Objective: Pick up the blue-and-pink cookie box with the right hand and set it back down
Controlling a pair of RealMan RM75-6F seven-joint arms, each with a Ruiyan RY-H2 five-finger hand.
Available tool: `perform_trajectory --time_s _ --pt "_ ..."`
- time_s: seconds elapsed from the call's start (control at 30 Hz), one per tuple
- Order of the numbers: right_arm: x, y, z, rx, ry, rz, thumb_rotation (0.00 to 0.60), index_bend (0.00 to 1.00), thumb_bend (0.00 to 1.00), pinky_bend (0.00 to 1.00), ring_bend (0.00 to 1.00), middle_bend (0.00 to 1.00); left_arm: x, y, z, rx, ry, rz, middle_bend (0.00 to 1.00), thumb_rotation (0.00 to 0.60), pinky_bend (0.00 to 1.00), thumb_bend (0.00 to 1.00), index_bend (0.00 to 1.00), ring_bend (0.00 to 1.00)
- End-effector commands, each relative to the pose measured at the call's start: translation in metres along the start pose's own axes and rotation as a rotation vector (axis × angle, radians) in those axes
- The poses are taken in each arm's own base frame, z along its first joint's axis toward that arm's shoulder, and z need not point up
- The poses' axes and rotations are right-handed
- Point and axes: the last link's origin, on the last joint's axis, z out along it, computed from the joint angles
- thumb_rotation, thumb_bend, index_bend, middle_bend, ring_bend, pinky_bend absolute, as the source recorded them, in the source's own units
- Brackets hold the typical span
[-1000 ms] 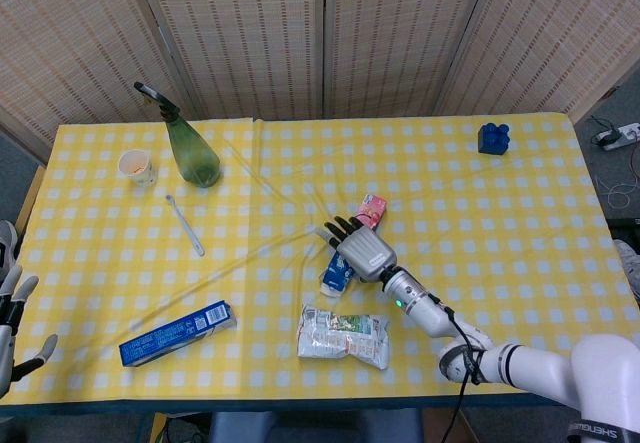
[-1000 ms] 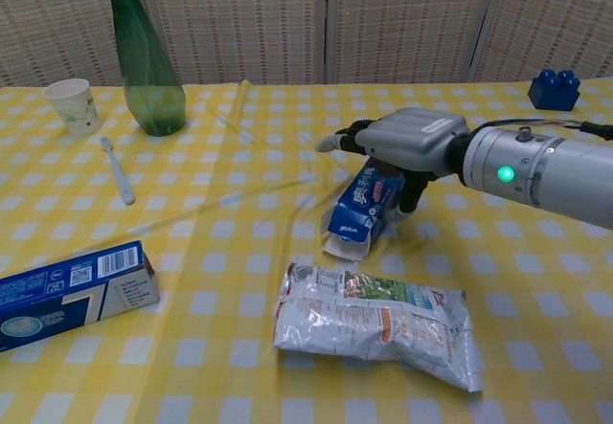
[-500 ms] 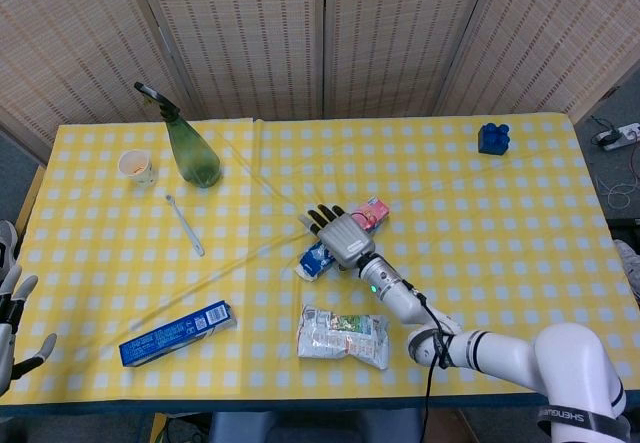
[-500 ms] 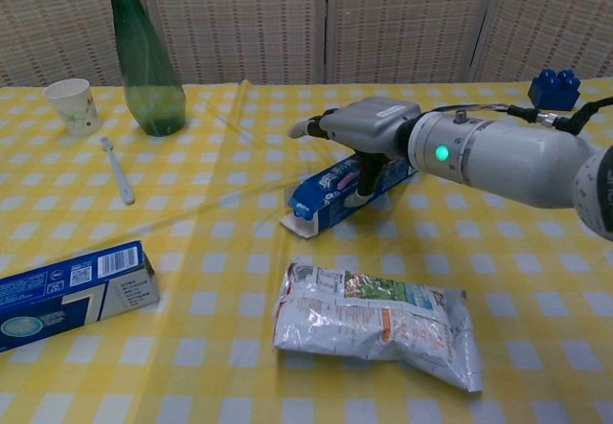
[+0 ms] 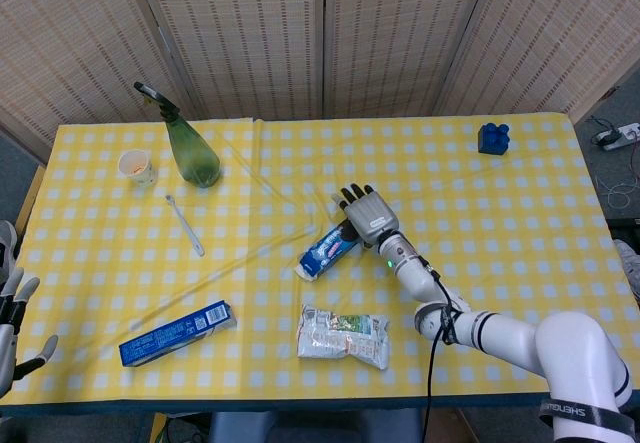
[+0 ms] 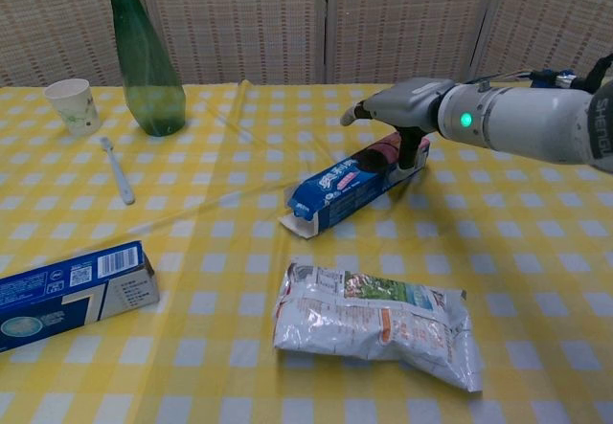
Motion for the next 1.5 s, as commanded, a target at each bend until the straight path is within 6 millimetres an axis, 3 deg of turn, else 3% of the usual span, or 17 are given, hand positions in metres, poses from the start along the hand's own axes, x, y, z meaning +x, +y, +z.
perform_trajectory --time_s 0.03,0.37,0.7,1.0,1.17,1.33,1.5 --pt "-0.002 0.000 0.004 -0.004 -0.025 -0.021 0.600 0.11 0.18 0.14 0.04 0.09 0.000 -0.001 -0.001 0.003 -0.002 0.001 0.01 0.600 0.01 0.29 0.12 0.06" --pt "-0.005 0.001 0.007 -0.009 -0.029 -0.034 0.600 0.22 0.20 0.14 0.05 0.18 -0.001 -0.002 -0.003 0.010 -0.007 0.001 0.01 0.600 0.01 0.29 0.12 0.06" --pt "-0.016 0.018 -0.002 -0.032 -0.055 -0.046 0.600 0.34 0.21 0.14 0.09 0.26 -0.002 -0.004 -0.005 0.016 -0.009 -0.005 0.01 0.600 0.01 0.29 0.13 0.06" --pt "-0.025 0.037 -0.015 -0.058 -0.064 -0.044 0.600 0.37 0.21 0.14 0.12 0.27 -0.004 -0.002 -0.004 0.007 -0.013 -0.010 0.01 0.600 0.01 0.29 0.13 0.06" --pt "-0.026 0.043 -0.016 -0.072 -0.055 -0.024 0.600 0.46 0.23 0.14 0.13 0.29 -0.003 -0.002 -0.004 0.007 -0.014 -0.011 0.01 0.600 0.01 0.29 0.13 0.06" --pt "-0.018 0.049 -0.022 -0.067 -0.020 -0.030 0.600 0.49 0.23 0.14 0.14 0.30 -0.003 -0.002 -0.003 0.006 -0.012 -0.012 0.01 0.600 0.01 0.29 0.13 0.06" --pt "0.026 0.058 -0.037 -0.032 0.079 -0.163 0.600 0.49 0.23 0.14 0.14 0.30 -0.003 0.001 -0.001 -0.007 -0.011 -0.011 0.01 0.600 0.01 0.29 0.13 0.06"
